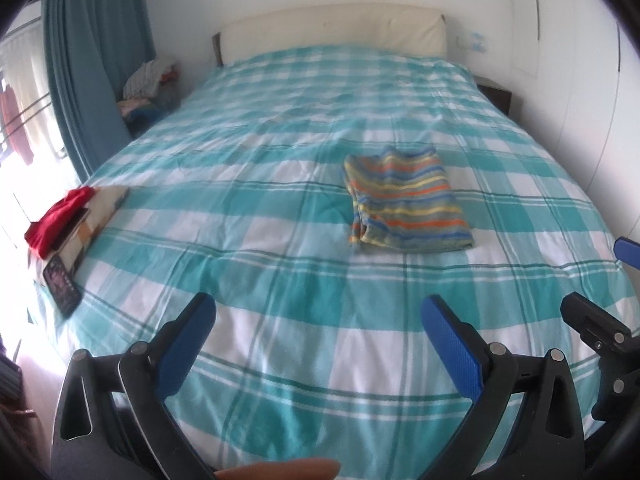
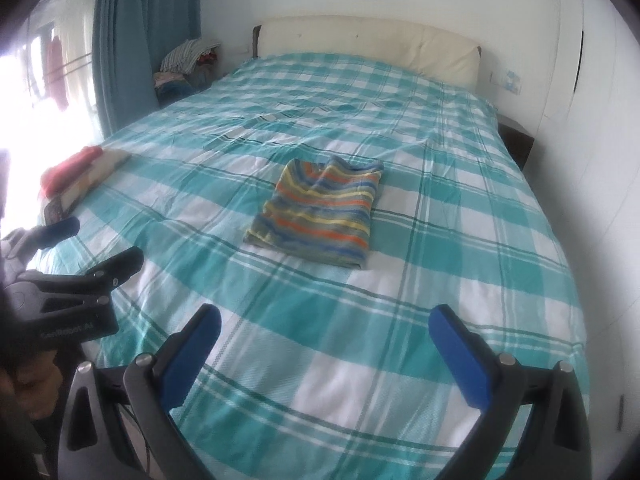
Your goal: Fold small clothes
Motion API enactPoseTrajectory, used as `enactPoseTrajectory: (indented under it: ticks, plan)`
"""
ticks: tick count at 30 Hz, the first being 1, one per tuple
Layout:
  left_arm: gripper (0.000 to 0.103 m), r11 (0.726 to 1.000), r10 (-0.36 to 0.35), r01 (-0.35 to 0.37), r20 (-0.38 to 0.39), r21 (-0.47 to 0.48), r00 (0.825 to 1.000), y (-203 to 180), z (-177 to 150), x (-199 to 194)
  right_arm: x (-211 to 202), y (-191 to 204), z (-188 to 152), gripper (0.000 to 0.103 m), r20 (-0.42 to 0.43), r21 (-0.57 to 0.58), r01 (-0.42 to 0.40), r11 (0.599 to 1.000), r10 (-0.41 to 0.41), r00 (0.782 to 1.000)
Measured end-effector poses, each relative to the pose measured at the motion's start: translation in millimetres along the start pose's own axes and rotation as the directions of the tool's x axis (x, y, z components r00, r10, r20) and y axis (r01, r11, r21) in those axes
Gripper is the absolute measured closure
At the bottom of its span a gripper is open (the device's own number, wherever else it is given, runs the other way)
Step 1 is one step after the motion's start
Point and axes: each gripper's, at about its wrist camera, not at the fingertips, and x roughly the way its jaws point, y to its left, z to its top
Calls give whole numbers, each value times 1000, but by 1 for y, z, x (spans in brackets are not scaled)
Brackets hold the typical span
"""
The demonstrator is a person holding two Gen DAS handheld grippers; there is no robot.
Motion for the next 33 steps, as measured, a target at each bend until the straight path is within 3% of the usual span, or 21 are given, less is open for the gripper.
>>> enactPoseTrajectory:
  ticks: [16,21,33]
  plan:
    - [0,1000,11,-11,33,-4,999,1,2,-20,-14,7,9,1,32,-10,10,1000,-10,999]
    - [0,999,37,-38,45,5,998,1,5,-23,-16,12,13,1,26,-28,35,999,-35,999]
    - [0,999,20,-20,18,29,1000,-11,5,-14,-21,4,10,1,18,2,105,995,-105,994]
